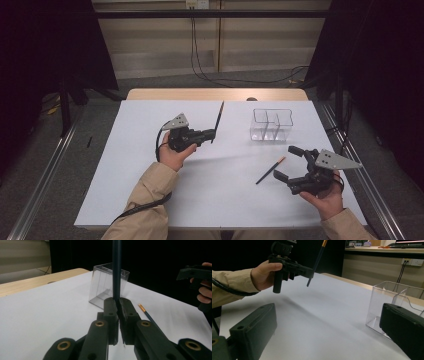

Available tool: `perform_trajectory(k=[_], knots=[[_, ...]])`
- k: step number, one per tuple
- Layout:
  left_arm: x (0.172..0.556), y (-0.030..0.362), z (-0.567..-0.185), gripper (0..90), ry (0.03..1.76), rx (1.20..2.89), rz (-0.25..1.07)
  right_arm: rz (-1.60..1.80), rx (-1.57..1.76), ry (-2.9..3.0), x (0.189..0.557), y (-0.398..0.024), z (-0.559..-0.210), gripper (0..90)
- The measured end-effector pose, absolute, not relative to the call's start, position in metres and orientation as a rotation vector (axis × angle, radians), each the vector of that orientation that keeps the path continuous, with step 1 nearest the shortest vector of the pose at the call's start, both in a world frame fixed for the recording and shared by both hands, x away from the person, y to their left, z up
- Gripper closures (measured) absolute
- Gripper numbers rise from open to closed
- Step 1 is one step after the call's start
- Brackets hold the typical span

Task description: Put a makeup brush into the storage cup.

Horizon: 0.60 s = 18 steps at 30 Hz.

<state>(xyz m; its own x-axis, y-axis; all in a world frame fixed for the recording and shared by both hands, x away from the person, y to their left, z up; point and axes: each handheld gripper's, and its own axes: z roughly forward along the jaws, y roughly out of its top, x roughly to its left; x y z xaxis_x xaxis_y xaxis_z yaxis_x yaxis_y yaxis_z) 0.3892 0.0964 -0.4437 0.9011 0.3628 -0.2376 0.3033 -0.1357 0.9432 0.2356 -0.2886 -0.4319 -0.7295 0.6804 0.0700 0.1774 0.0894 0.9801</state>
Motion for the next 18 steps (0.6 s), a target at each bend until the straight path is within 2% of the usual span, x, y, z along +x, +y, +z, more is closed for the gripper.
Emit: perform_trajectory(k=[18], knots=[[0.376, 0.087, -0.447, 84.9, 0.46, 1.755, 0.022, 1.668, 0.856, 1.973, 0.247, -0.282, -0.427, 0.4]])
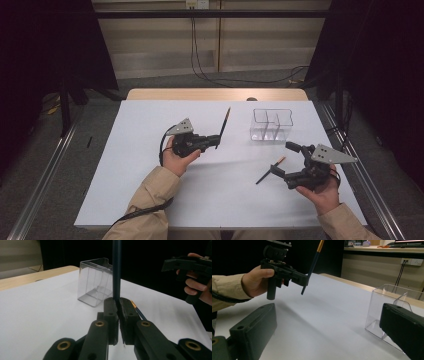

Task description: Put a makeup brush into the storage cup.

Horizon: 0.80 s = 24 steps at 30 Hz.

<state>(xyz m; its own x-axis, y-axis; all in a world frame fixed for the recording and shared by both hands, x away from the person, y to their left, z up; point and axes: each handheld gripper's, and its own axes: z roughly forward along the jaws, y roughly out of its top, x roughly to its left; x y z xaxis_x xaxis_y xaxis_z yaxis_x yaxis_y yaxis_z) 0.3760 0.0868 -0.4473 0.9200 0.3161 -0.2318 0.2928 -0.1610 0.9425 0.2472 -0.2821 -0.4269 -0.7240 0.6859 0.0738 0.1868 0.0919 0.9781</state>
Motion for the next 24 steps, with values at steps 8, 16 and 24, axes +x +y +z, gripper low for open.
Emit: perform_trajectory(k=[8, 16, 24], knots=[[0.371, 0.086, -0.448, 84.9, 0.447, 1.756, 0.014, 1.677, 0.86, 1.973, 0.257, -0.274, -0.426, 0.4], [0.364, 0.084, -0.445, 84.9, 0.422, 1.748, 0.006, 1.687, 0.864, 1.961, 0.261, -0.271, -0.424, 0.4], [0.36, 0.083, -0.445, 84.9, 0.417, 1.757, 0.005, 1.693, 0.87, 1.961, 0.263, -0.268, -0.422, 0.4]])
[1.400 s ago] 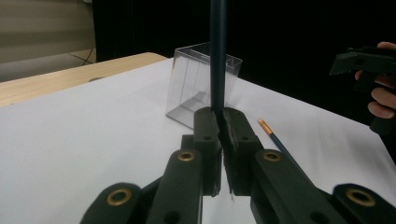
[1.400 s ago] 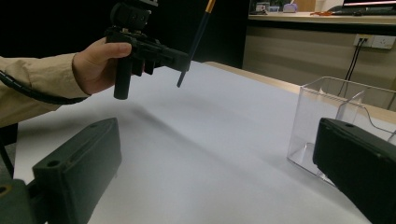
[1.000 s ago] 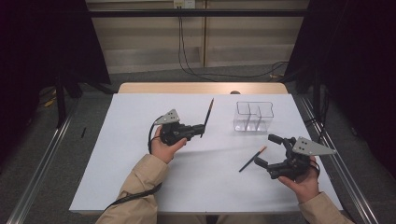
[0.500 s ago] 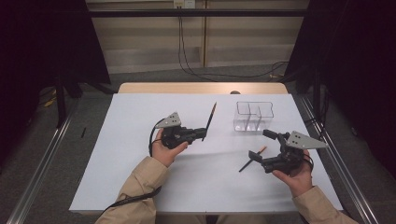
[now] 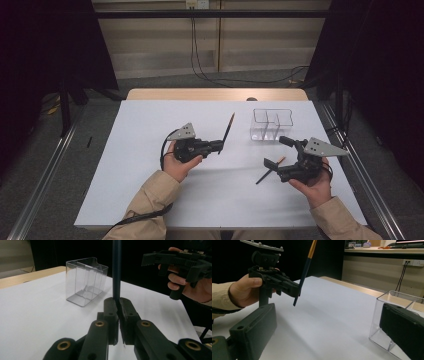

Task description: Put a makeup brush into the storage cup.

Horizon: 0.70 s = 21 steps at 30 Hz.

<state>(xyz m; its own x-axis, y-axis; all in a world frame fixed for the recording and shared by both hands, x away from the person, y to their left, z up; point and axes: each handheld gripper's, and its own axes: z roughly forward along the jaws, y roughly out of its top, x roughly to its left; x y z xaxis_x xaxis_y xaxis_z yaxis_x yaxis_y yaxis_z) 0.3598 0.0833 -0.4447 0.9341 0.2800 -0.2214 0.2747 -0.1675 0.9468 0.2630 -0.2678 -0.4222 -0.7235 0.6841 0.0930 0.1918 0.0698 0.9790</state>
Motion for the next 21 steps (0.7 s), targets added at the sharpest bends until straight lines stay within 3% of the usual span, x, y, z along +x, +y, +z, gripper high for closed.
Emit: perform_trajectory(k=[21], knots=[[0.356, 0.082, -0.448, 84.9, 0.398, 1.782, -0.001, 1.721, 0.911, 1.951, 0.278, -0.251, -0.42, 1.4]])
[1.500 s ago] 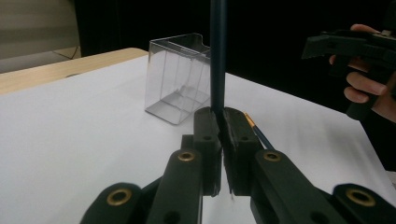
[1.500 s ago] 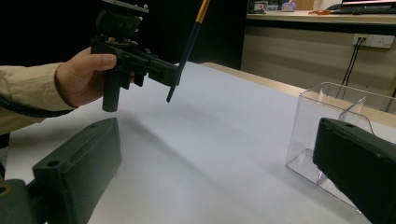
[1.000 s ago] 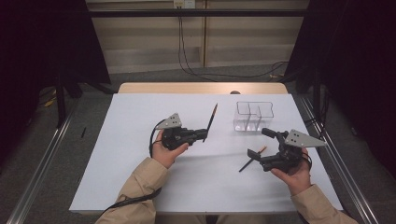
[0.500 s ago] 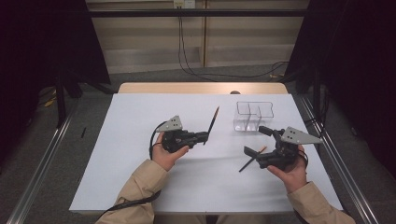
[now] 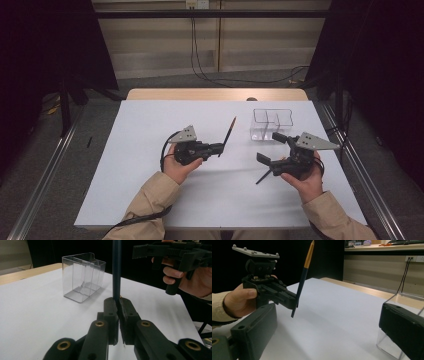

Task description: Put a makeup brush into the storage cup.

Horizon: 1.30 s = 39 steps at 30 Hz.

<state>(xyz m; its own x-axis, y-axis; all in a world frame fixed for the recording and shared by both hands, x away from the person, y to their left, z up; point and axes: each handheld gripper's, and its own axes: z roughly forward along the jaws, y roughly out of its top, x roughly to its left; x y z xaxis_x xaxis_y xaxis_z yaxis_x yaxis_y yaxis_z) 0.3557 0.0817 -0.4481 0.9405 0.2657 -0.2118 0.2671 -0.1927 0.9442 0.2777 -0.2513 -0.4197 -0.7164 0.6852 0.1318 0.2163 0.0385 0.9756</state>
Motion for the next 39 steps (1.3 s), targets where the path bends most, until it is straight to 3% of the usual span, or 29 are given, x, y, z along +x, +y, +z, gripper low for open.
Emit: perform_trajectory(k=[22, 29, 39], knots=[[0.353, 0.081, -0.447, 84.9, 0.381, 1.774, -0.009, 1.723, 0.926, 1.957, 0.299, -0.225, -0.416, 8.8], [0.352, 0.081, -0.445, 84.8, 0.38, 1.773, -0.002, 1.726, 0.921, 1.971, 0.305, -0.217, -0.413, 17.4], [0.352, 0.083, -0.444, 84.9, 0.376, 1.766, -0.005, 1.788, 0.909, 1.977, 0.312, -0.197, -0.411, 38.1]])
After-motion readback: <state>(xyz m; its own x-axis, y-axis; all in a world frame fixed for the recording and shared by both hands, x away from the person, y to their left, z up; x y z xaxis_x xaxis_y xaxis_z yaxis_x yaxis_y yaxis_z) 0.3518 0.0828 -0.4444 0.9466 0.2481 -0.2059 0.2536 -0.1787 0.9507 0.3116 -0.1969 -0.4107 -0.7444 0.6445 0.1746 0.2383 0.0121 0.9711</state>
